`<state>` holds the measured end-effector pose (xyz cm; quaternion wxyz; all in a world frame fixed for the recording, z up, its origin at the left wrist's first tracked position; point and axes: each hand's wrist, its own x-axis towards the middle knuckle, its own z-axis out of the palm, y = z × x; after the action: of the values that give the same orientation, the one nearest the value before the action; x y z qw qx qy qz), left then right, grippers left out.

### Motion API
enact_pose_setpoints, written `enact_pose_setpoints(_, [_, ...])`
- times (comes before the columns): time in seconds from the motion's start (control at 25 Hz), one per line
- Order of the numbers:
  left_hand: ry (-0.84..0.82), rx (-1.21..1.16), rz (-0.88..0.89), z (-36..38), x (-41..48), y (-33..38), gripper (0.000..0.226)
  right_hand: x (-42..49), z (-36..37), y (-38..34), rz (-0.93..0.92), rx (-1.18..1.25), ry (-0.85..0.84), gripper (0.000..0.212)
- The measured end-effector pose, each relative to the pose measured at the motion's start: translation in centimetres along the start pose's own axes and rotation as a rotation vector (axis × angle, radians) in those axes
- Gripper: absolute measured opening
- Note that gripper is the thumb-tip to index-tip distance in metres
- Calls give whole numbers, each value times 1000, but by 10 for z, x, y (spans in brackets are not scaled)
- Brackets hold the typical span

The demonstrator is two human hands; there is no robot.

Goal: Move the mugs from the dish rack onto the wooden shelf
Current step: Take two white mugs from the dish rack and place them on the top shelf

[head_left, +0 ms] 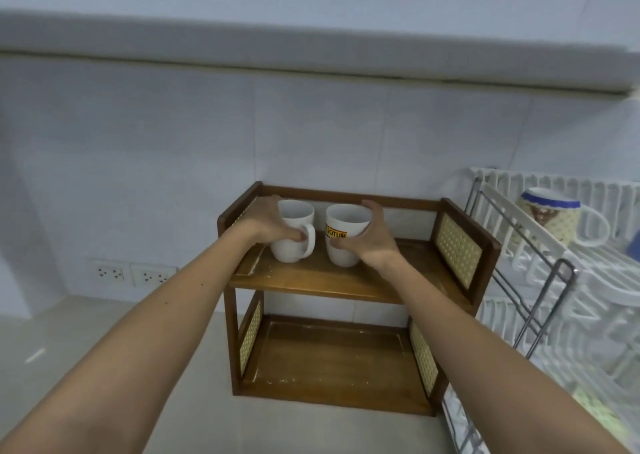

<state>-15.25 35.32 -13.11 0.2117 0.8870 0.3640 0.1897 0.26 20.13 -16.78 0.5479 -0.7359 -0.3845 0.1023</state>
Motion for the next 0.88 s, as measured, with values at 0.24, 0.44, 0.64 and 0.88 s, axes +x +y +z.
enact_pose_setpoints(0.24, [25,26,-1,2,-4,1,87,-5,-5,-3,14,-27,-18,106])
enact_pose_setpoints(0.44, [-3,73,-9,-2,-10,7,87,-13,-11,-11,55,-36,-70,111])
enact_pose_setpoints(0.64, [-114,310,7,-20,-30,33,97,-30,-49,-53,18,-282,-95,93])
enact_pose_setpoints(0.88, [70,207,289,-20,-74,126,61,-80,-137,-116,-295,-681,106,55])
